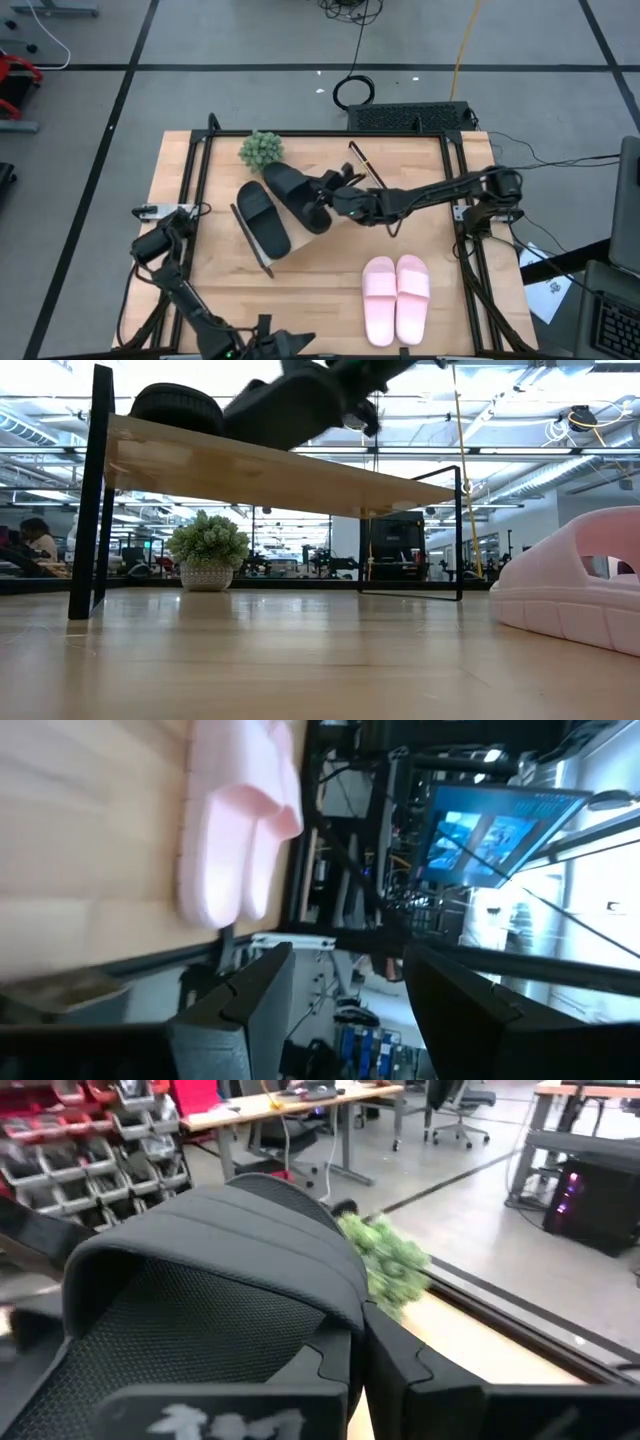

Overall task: Pick and place slides into the shelf
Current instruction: Put the black slide on the shelf

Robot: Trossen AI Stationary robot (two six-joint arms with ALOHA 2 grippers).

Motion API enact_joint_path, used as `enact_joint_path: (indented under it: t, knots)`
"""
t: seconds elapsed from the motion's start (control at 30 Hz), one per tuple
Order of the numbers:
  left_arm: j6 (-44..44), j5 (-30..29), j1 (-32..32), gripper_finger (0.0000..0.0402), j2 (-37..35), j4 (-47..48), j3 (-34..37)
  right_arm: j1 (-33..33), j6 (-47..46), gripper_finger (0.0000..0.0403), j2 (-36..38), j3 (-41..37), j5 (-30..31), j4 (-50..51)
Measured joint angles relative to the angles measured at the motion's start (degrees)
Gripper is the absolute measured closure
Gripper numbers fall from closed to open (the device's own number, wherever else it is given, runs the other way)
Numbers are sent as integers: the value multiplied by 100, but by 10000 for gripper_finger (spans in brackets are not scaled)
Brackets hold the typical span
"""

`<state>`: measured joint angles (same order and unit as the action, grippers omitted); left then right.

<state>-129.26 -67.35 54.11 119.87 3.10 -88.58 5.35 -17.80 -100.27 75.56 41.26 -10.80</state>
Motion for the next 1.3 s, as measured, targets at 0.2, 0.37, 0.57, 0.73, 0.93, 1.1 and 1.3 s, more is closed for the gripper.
enact_joint_path:
  t: [0.2, 0.37, 0.57, 0.73, 0.93, 1.1, 1.3]
  knots:
    - [-237, 2, 244, 211, 0, 240, 0, 121, 92, 402, -687, 1035, 671, 1293]
    - [-246, -4, 370, 211, 0, 337, 0, 26, 84, 403, -774, 1236, 859, 1611]
    - [-336, 22, 387, 211, 0, 499, 0, 28, -10, 403, -741, 1238, 892, 1617]
    - [-332, 44, 382, 211, 0, 520, 0, 24, -259, 403, -748, 1238, 972, 1995]
    - [-329, 52, 382, 211, 0, 526, 0, 51, -404, 403, -748, 1238, 970, 2049]
    - [-311, 90, 382, 211, 0, 526, 0, 118, -424, 403, -748, 1236, 970, 2049]
    - [-301, 90, 382, 211, 0, 527, 0, 144, -543, 403, -930, 1231, 925, 2061]
